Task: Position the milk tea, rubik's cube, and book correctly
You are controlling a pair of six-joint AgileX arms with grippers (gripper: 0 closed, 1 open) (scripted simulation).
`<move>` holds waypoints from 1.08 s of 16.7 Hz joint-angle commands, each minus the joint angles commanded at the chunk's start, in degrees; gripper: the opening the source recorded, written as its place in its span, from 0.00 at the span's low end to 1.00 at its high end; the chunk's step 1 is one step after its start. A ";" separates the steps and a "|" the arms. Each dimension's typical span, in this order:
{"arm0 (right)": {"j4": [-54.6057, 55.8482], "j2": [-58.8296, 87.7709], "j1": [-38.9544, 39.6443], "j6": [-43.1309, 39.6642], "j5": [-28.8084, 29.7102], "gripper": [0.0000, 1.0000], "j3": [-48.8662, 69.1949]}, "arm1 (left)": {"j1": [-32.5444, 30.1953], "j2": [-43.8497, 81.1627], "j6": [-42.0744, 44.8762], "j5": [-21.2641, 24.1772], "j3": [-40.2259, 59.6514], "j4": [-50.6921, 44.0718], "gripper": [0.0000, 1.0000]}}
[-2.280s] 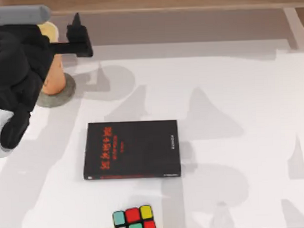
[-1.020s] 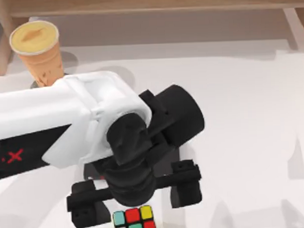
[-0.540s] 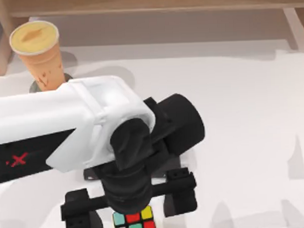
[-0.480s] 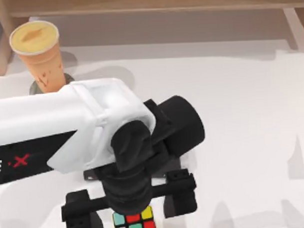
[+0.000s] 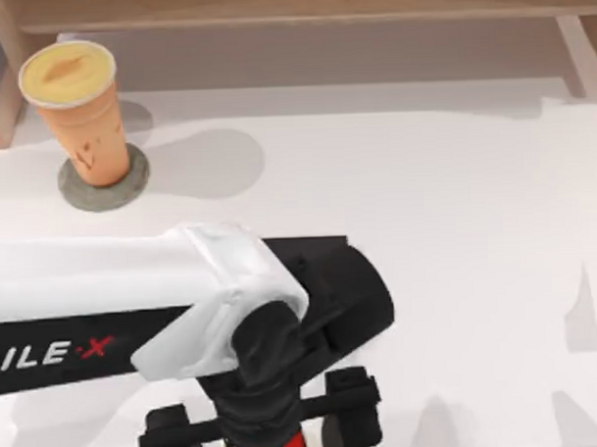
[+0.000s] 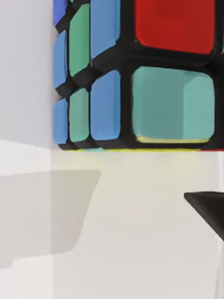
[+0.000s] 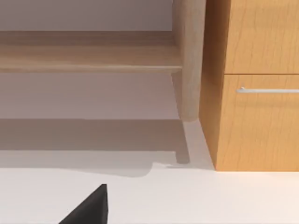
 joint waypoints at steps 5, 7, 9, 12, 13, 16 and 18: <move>0.00 0.00 0.00 0.00 0.00 1.00 0.00 | -0.01 0.11 0.00 0.00 -0.23 0.31 0.92; 0.00 0.00 0.00 0.00 0.00 1.00 0.00 | -0.01 0.11 0.00 0.00 -0.23 0.31 0.77; 0.00 0.00 0.00 0.00 0.00 1.00 0.00 | -0.01 0.11 0.00 0.00 -0.23 0.31 0.62; 0.00 0.00 0.00 0.00 0.00 1.00 0.00 | -0.01 0.11 0.00 0.00 -0.23 0.31 0.40; 0.00 0.00 0.00 0.00 0.00 1.00 0.00 | -0.01 0.11 0.00 0.00 -0.23 0.31 0.32; 0.00 0.00 0.00 0.00 0.00 1.00 0.00 | -0.01 0.11 0.00 0.00 -0.23 0.31 0.10; 0.00 0.00 0.00 0.00 0.00 1.00 0.00 | -0.01 0.11 0.00 0.00 -0.23 0.31 0.00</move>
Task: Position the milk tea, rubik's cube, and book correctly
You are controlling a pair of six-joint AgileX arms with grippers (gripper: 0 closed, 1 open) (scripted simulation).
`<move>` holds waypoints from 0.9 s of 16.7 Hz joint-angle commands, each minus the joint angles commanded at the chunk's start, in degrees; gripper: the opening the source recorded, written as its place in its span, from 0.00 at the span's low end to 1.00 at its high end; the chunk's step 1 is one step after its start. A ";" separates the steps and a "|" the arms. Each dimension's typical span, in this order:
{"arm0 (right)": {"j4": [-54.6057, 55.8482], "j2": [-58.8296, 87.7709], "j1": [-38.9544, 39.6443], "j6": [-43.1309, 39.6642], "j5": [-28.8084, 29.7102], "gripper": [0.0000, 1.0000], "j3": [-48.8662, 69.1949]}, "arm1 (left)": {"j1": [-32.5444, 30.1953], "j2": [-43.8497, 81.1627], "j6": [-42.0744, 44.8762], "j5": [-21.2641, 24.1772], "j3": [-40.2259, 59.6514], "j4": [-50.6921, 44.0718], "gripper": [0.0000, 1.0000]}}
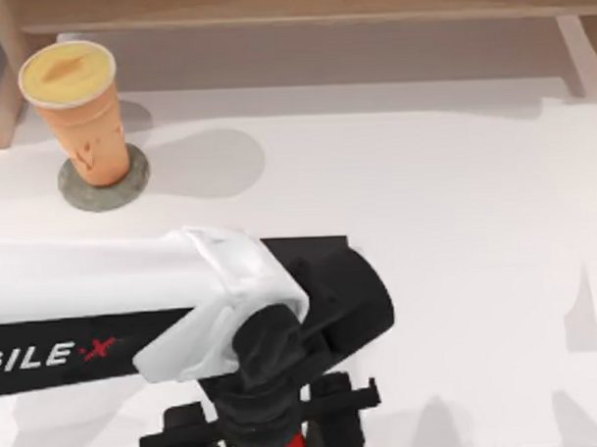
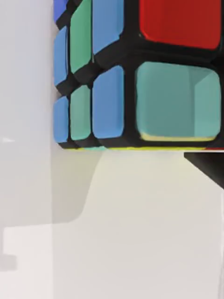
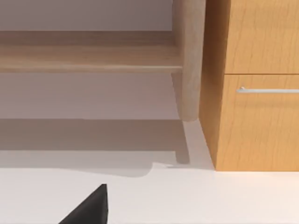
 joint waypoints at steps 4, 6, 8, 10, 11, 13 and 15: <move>0.00 0.00 0.00 0.00 0.00 1.00 0.00 | 0.00 0.00 0.00 0.00 0.00 0.00 0.00; 0.00 0.00 0.00 0.00 0.00 1.00 0.00 | 0.00 0.00 0.00 0.00 0.00 0.00 0.00; 0.00 0.00 0.00 0.00 0.00 1.00 0.00 | 0.03 -0.09 0.07 0.01 0.09 -0.01 0.00; 0.00 0.00 0.00 0.00 0.00 1.00 0.00 | 0.00 -0.33 0.04 0.01 0.61 -0.90 0.00; 0.00 0.00 0.00 0.00 0.00 1.00 0.00 | 0.00 -0.69 0.00 0.01 1.27 -1.95 0.00; 0.00 0.00 0.00 0.00 0.00 1.00 0.00 | 0.00 -1.63 -0.06 0.01 2.91 -4.54 0.00; 0.00 0.00 0.00 0.00 0.00 1.00 0.00 | -0.02 -2.46 -0.05 0.01 4.27 -6.64 0.00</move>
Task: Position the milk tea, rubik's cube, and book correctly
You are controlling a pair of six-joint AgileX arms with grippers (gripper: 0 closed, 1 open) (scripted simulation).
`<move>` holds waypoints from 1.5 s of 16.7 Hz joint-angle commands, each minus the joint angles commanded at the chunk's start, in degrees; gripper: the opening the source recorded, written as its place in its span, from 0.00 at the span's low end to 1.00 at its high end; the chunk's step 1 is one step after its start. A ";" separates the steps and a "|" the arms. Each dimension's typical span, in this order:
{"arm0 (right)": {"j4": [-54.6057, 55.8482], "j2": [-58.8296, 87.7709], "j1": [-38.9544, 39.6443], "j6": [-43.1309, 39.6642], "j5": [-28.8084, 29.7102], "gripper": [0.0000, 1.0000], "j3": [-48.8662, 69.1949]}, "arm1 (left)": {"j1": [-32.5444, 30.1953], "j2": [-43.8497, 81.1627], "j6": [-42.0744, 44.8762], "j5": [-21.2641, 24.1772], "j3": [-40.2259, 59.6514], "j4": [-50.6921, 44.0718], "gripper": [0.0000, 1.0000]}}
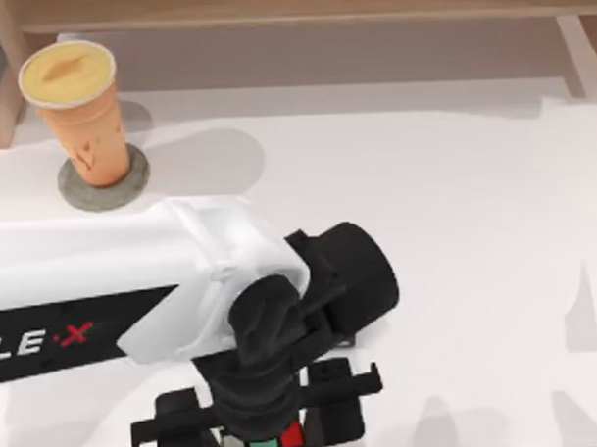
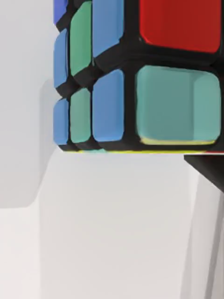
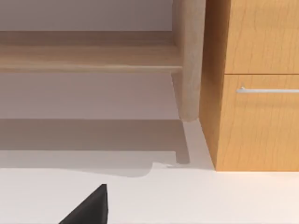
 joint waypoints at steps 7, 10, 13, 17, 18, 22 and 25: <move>0.00 0.00 0.00 0.00 0.00 1.00 0.00 | 0.96 0.01 1.96 -0.76 1.09 1.52 0.00; 0.00 0.00 0.00 0.00 0.00 1.00 0.00 | 4.45 0.06 8.97 -3.36 4.04 8.40 0.00; 0.00 0.00 0.00 0.00 0.00 1.00 0.00 | 9.86 -0.16 20.67 -7.22 8.25 19.37 0.00; 0.00 0.00 0.00 0.00 0.00 1.00 0.00 | 18.53 -1.00 40.40 -13.21 14.28 37.33 0.00; 0.00 0.00 0.00 0.00 0.00 1.00 0.00 | 20.73 -1.31 45.34 -14.70 15.70 41.88 0.00; 0.00 0.00 0.00 0.00 0.00 1.00 0.00 | 28.56 -2.67 61.31 -19.85 20.47 57.13 0.00; 0.00 0.00 0.00 0.00 0.00 1.00 0.00 | 32.25 -3.32 67.26 -22.15 22.57 63.08 0.00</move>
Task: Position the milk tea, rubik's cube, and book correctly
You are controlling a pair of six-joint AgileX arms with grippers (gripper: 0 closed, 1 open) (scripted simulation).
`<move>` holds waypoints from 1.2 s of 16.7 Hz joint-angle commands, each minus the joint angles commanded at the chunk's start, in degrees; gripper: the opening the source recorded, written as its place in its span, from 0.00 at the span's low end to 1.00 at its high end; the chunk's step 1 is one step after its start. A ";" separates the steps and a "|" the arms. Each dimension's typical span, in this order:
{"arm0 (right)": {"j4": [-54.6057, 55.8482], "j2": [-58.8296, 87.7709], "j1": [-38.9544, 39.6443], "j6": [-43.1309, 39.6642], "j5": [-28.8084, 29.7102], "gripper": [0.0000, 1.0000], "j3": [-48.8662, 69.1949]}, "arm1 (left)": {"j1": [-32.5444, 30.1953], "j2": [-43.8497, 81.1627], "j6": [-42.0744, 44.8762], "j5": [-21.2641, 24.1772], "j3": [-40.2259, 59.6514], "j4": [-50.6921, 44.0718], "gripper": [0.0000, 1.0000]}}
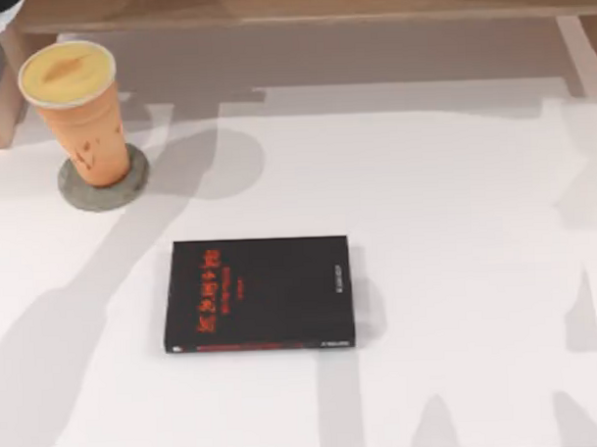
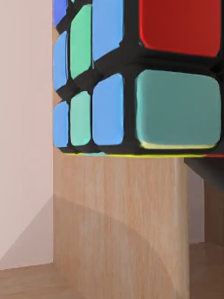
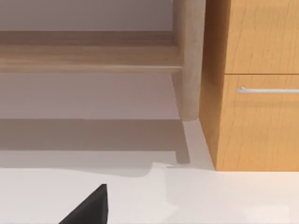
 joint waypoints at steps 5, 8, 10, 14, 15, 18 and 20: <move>0.00 0.00 0.00 0.00 0.00 1.00 0.00 | 0.40 0.09 0.93 -0.37 0.20 0.78 0.00; 0.00 0.00 0.00 0.00 0.00 1.00 0.00 | 0.42 0.61 0.57 -1.19 2.35 2.48 0.00; 0.00 0.00 0.00 0.00 0.00 1.00 0.00 | 0.84 1.97 0.02 -2.25 6.77 4.87 0.00; 0.00 0.00 0.00 0.00 0.00 1.00 0.00 | 3.00 8.29 -0.45 -2.43 18.05 6.84 0.00; 0.00 0.00 0.00 0.00 0.00 1.00 0.00 | 3.63 10.43 -0.34 -1.78 20.37 6.12 0.00; 0.00 0.00 0.00 0.00 0.00 1.00 0.00 | 5.00 16.91 0.27 1.58 24.91 1.36 0.00; 0.00 0.00 0.00 0.00 0.00 1.00 0.00 | 5.40 20.13 0.63 3.84 26.12 -2.00 0.00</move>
